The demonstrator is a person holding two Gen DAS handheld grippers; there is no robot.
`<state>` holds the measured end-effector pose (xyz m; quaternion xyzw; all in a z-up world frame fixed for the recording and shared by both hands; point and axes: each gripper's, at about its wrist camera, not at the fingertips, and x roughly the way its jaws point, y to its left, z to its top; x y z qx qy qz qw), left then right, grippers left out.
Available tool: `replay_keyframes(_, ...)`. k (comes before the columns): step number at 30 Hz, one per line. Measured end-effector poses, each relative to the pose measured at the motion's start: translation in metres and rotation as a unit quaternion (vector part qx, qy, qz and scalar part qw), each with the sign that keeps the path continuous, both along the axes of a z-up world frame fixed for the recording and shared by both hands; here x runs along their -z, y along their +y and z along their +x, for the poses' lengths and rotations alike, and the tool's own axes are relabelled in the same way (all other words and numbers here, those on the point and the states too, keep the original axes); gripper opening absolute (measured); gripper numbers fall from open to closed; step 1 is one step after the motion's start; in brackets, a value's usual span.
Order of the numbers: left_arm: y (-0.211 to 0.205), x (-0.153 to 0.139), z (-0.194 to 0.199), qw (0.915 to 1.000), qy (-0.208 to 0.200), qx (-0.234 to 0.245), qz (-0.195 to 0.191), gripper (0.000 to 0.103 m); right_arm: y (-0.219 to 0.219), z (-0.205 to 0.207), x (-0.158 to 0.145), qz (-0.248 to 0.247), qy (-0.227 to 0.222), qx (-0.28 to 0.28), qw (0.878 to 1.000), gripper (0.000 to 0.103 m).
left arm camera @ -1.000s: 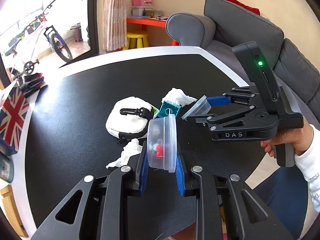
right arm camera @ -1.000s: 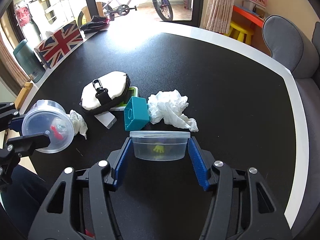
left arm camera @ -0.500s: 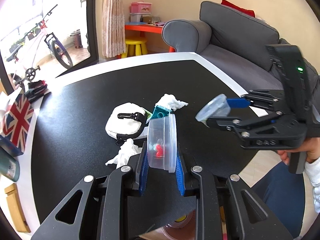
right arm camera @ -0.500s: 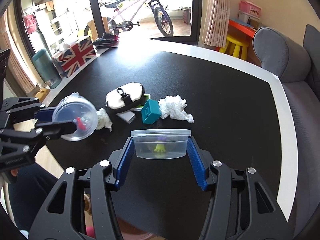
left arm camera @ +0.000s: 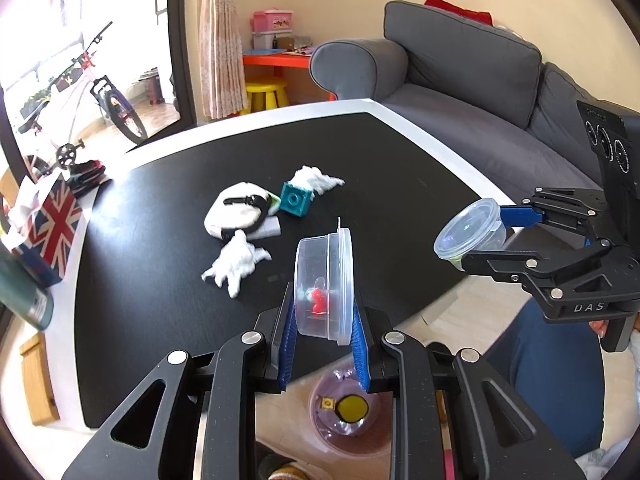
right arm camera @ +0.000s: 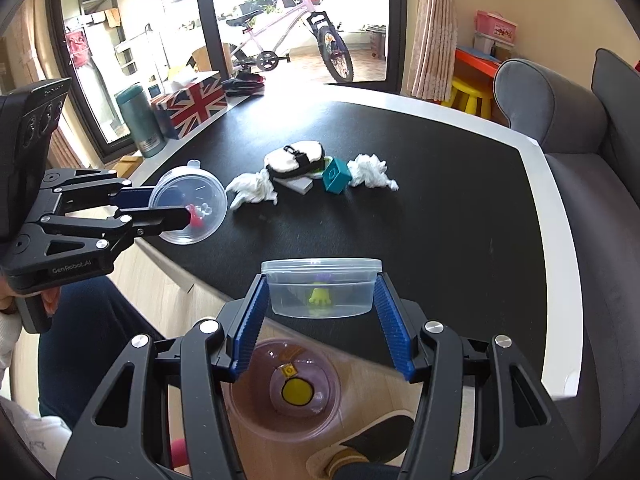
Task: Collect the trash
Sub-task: 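Carry both containers over the pink bin and open both grippers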
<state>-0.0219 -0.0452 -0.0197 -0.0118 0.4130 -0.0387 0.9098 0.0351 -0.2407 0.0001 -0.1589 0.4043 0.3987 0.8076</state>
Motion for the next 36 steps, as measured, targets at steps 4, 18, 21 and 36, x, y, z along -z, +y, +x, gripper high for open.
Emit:
replay_keyframes(4,-0.008,0.009,-0.017,0.9999,0.009,0.004,-0.005,0.024,-0.012,-0.018,0.009,-0.006,0.01,0.0,1.0,0.055)
replay_keyframes(18,-0.037,0.074,-0.047,0.9957,0.081,0.02,-0.04,0.024,-0.024,-0.049,0.06,-0.025,0.065,0.0,0.998,0.055)
replay_keyframes(21,-0.042,0.084,-0.047,0.9942,0.093,0.029,-0.046,0.024,-0.026,-0.051,0.063,-0.025,0.068,0.002,0.997,0.055)
replay_keyframes(36,-0.033,0.071,-0.047,0.9971,0.06,0.003,-0.046,0.095,-0.026,-0.05,0.066,-0.022,0.074,0.002,0.997,0.055)
